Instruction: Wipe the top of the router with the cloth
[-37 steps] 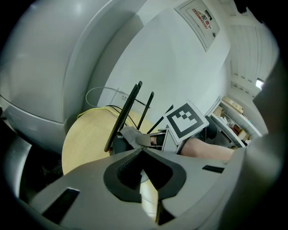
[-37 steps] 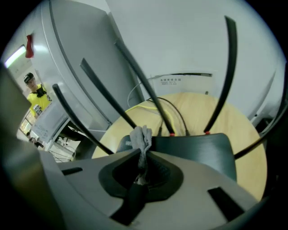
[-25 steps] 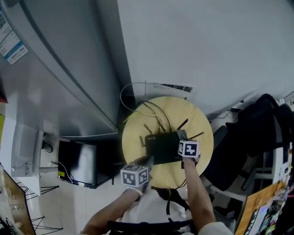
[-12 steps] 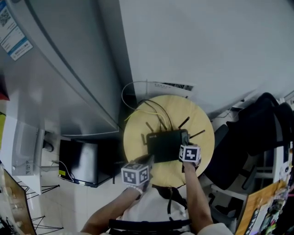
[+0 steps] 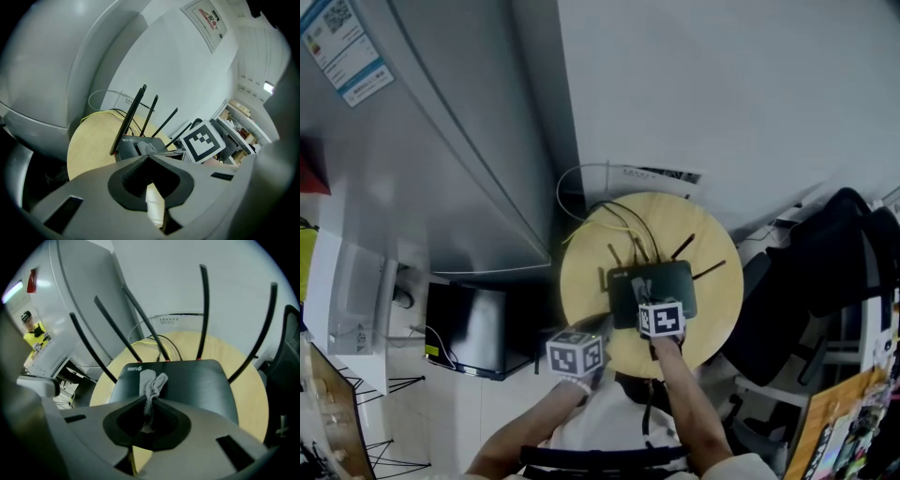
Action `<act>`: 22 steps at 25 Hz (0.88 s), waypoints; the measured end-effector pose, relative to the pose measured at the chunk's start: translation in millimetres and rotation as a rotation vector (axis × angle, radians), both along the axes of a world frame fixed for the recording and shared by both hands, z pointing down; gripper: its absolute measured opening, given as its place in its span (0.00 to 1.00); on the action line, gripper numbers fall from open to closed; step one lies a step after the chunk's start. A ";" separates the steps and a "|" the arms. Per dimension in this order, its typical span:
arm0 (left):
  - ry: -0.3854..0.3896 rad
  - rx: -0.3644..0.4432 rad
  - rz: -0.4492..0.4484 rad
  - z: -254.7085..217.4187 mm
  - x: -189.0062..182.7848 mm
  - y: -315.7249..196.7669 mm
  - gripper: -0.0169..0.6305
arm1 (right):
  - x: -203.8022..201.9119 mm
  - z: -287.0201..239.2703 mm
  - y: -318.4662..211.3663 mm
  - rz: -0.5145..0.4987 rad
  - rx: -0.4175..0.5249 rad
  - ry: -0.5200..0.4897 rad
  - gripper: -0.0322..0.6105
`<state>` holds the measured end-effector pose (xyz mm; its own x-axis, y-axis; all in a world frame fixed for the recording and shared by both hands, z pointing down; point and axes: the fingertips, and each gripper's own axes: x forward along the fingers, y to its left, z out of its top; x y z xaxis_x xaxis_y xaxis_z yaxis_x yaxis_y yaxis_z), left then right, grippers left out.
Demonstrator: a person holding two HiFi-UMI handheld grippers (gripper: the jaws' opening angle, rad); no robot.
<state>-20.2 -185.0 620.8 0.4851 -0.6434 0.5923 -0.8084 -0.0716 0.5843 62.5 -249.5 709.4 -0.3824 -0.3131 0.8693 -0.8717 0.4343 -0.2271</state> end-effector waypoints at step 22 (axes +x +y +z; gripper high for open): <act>0.005 0.005 0.003 -1.1 -6.5 8.1 0.02 | 33.2 5.4 10.7 0.063 -0.023 -0.011 0.11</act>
<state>-26.7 -176.9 619.7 0.4898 -0.6452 0.5864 -0.8051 -0.0766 0.5882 95.7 -238.9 714.8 -0.3721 -0.3164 0.8726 -0.8945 0.3732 -0.2461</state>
